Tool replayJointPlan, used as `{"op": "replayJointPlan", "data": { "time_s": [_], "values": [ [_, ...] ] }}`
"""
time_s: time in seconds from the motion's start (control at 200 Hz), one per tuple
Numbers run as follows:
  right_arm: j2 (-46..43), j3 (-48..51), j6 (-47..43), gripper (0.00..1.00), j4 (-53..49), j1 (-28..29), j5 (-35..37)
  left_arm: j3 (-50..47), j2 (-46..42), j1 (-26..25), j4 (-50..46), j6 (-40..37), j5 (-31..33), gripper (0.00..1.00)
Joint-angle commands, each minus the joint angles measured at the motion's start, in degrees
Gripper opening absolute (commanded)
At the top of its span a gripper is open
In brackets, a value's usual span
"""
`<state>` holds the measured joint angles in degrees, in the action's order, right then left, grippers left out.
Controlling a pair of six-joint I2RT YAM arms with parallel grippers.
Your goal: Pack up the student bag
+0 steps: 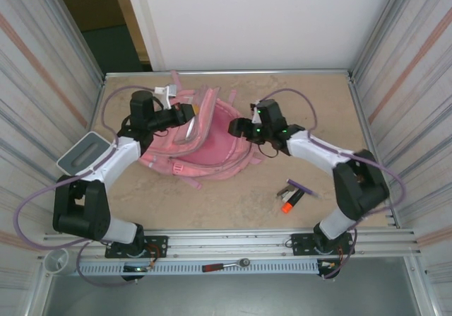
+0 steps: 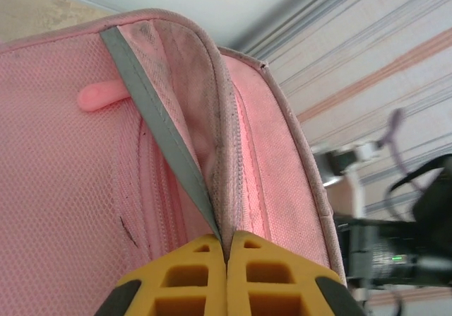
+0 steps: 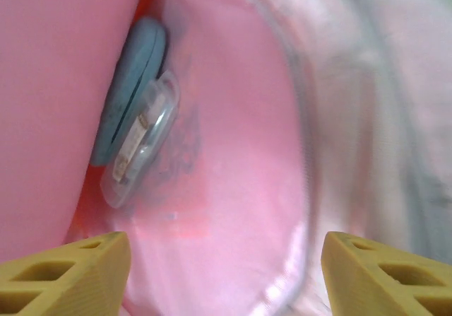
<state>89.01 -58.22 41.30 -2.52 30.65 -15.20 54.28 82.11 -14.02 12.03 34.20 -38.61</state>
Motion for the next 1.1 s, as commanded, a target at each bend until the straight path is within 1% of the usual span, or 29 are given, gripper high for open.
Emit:
{"op": "replayJointPlan", "data": {
  "time_s": [0.0,0.07,0.125,0.17,0.215,0.316,0.381,0.441,0.521,0.581,0.696,0.802,0.882,0.997,1.092],
  "values": [
    [-4.4,4.3,-3.9,0.75,-6.3,-3.2,6.7,0.6,3.9,-3.4,-0.8,-6.3,6.1,0.21],
    [-5.3,7.4,-1.6,0.77,-3.8,-6.5,4.2,3.1,6.7,-4.7,-3.8,-8.2,5.1,0.38],
    [-5.0,8.6,-0.9,0.77,-0.9,-6.9,1.8,4.3,7.2,-4.7,-6.7,-9.0,4.8,0.47],
    [-4.0,8.5,-1.3,0.78,0.6,-5.8,0.7,3.8,5.8,-4.7,-7.5,-9.8,6.4,0.52],
    [-2.2,7.3,-2.4,0.78,0.4,-4.1,1.0,2.5,2.8,-4.7,-8.3,-11.0,10.4,0.56],
    [2.9,3.1,-4.8,0.78,-2.5,-1.1,5.7,-1.4,-4.7,-4.7,-10.2,-13.4,21.3,0.66],
    [6.0,1.7,-5.0,0.74,-2.5,-0.9,6.4,-4.3,-8.6,-4.3,-10.4,-13.9,26.9,0.71],
    [8.3,1.0,-5.0,0.65,-1.8,-1.3,6.1,-6.9,-11.0,-3.2,-10.6,-13.1,29.1,0.72],
    [11.2,-0.2,-5.1,0.47,-2.1,-2.4,6.4,-10.3,-12.8,-1.1,-11.2,-10.8,29.2,0.73],
    [13.0,-1.0,-5.1,0.36,-2.0,-3.5,6.0,-12.8,-13.7,0.3,-11.2,-9.5,28.8,0.73],
    [15.4,-3.2,-5.6,0.24,-1.7,-5.6,4.9,-16.0,-14.4,1.2,-12.9,-9.5,28.5,0.73],
    [17.7,-6.6,-6.4,0.19,-2.2,-7.4,5.0,-18.3,-13.7,0.7,-13.9,-9.6,27.0,0.73],
    [20.2,-10.9,-7.6,0.17,-3.6,-8.5,5.4,-19.8,-12.1,-1.3,-12.1,-9.0,24.7,0.73],
    [24.9,-19.3,-9.1,0.16,-7.1,-10.3,5.1,-18.7,-8.2,-7.1,-11.6,-8.7,23.6,0.73],
    [27.8,-26.5,-11.0,0.19,-11.1,-11.7,4.5,-16.8,-5.8,-12.8,-11.1,-7.8,23.9,0.73]
  ]
}}
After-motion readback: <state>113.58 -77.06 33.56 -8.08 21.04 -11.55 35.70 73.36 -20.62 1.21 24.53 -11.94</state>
